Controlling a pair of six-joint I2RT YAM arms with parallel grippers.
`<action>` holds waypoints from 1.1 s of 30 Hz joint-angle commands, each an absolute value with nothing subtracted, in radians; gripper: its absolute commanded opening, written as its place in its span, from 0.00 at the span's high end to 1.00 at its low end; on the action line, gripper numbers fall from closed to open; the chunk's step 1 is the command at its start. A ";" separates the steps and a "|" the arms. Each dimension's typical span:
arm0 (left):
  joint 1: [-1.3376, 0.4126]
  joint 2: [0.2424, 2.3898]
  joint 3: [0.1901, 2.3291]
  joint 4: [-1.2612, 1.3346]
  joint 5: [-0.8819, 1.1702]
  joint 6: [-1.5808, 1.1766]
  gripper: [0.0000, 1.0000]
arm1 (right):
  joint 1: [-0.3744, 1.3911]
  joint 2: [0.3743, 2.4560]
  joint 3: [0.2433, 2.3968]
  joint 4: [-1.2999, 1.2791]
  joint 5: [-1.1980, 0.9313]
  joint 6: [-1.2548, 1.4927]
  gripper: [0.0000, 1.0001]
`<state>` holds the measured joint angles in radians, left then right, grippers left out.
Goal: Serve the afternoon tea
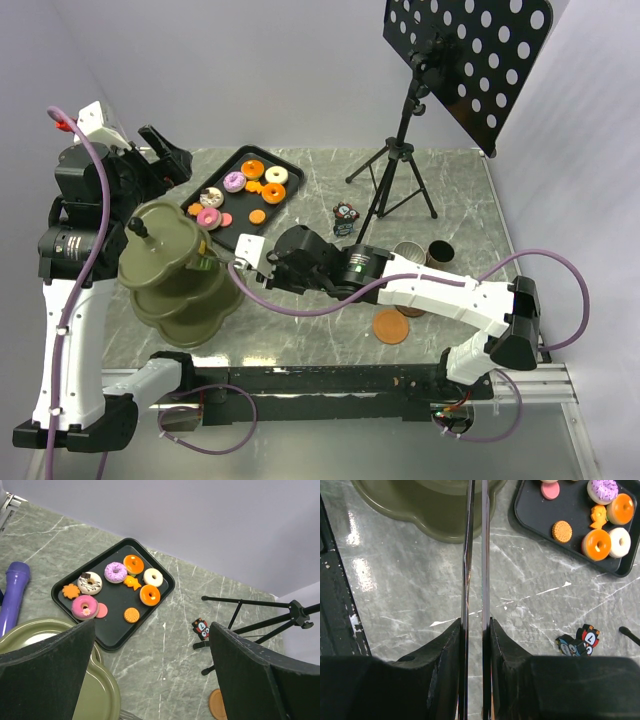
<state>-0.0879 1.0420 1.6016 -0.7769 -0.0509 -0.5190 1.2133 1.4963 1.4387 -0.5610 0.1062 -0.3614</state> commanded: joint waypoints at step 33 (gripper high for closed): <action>-0.083 1.009 1.601 -0.772 -0.054 -0.535 0.00 | 1.224 1.359 1.414 -0.557 0.167 -0.313 0.42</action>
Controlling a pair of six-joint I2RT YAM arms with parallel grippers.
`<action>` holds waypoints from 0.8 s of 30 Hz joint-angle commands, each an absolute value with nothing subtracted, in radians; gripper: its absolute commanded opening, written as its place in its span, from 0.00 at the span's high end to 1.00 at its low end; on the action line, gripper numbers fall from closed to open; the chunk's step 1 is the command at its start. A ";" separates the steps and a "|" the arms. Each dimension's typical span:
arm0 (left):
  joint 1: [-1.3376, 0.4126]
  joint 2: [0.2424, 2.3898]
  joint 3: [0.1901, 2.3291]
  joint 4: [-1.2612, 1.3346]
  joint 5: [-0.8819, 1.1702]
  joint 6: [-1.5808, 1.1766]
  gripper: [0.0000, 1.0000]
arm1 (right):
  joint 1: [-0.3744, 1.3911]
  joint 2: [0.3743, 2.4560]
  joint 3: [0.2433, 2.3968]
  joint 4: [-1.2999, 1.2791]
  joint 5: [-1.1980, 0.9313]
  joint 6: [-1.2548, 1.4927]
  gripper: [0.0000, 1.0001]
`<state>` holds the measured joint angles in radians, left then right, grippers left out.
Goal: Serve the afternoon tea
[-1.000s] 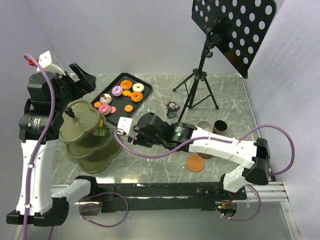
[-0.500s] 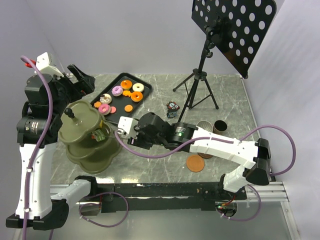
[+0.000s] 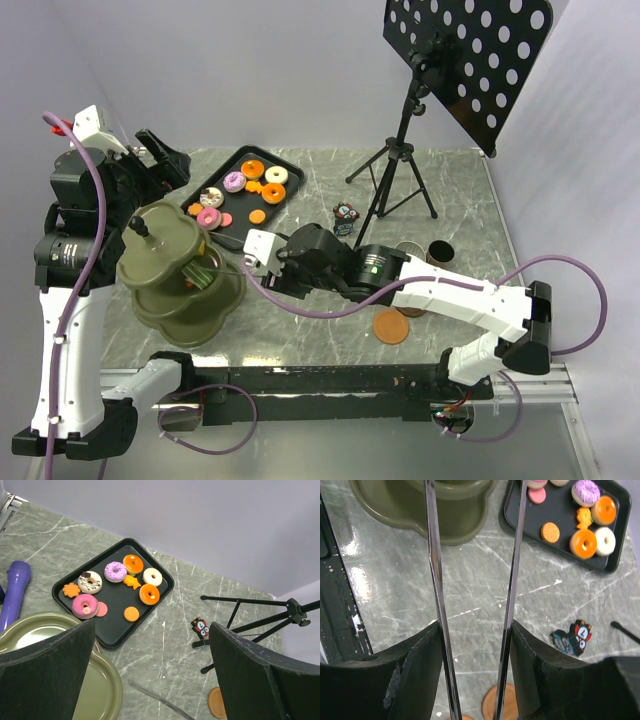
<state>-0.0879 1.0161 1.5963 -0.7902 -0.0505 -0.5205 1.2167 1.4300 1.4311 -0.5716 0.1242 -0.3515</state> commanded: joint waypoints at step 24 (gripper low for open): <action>-0.083 1.003 1.614 -0.762 -0.113 -0.512 0.00 | 0.770 1.712 1.681 -0.679 0.103 -0.051 0.45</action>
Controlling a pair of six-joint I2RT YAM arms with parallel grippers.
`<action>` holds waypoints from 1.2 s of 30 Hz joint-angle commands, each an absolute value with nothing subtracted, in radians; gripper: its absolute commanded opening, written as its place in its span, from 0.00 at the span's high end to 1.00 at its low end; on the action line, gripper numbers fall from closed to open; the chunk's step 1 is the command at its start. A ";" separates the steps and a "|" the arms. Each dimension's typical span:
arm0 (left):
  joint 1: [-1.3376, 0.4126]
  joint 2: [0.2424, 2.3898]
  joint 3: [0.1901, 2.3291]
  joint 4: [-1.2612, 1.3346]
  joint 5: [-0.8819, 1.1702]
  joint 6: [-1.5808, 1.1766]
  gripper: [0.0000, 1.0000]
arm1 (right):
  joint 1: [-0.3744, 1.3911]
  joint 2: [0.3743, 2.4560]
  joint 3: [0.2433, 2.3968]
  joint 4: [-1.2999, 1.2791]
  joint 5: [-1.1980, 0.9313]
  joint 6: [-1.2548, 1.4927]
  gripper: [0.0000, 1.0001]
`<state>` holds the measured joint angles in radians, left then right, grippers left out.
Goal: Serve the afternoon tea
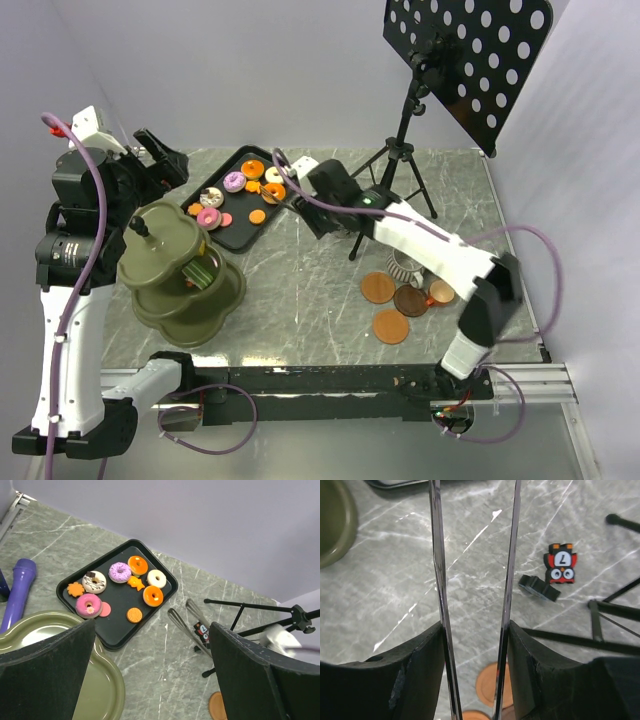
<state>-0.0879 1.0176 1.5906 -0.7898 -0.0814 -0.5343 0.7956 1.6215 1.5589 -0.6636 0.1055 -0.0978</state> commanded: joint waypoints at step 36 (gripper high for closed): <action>-0.081 0.989 1.582 -0.745 -0.094 -0.508 0.00 | 0.712 2.214 2.109 -0.815 0.126 -0.044 0.41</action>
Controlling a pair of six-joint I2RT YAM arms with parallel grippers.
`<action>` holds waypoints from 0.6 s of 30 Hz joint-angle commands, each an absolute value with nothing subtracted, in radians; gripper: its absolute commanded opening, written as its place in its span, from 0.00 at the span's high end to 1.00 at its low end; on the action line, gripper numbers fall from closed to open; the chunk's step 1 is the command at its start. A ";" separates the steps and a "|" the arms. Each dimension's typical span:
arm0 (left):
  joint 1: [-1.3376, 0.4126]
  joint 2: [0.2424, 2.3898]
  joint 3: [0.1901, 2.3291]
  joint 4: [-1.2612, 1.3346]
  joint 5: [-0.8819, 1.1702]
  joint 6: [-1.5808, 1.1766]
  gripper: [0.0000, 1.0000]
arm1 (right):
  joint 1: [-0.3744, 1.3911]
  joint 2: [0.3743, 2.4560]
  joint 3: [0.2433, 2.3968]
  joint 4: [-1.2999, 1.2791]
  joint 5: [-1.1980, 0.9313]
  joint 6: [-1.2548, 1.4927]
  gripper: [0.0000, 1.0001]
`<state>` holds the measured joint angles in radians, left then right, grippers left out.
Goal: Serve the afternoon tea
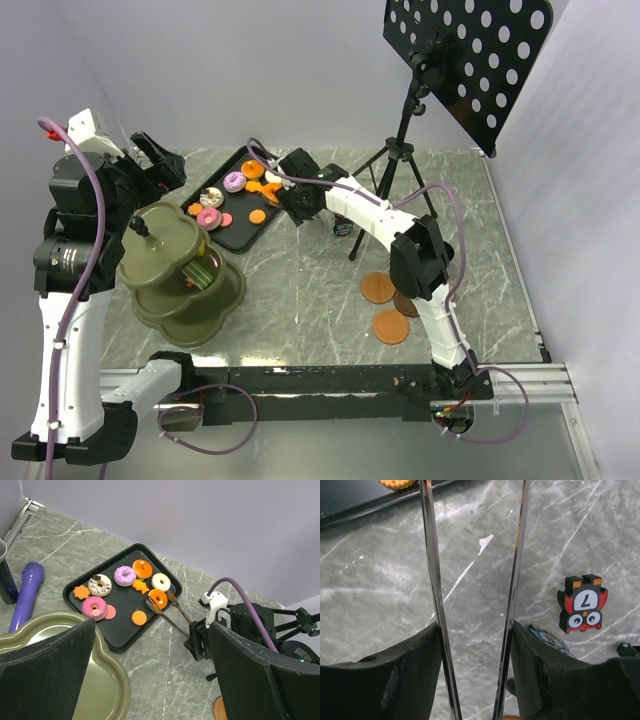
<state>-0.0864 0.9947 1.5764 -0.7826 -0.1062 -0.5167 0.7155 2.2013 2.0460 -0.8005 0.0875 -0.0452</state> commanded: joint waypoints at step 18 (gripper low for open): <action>-0.081 0.982 1.566 -0.741 -0.100 -0.505 0.00 | 0.735 2.276 2.189 -0.887 0.164 -0.172 0.50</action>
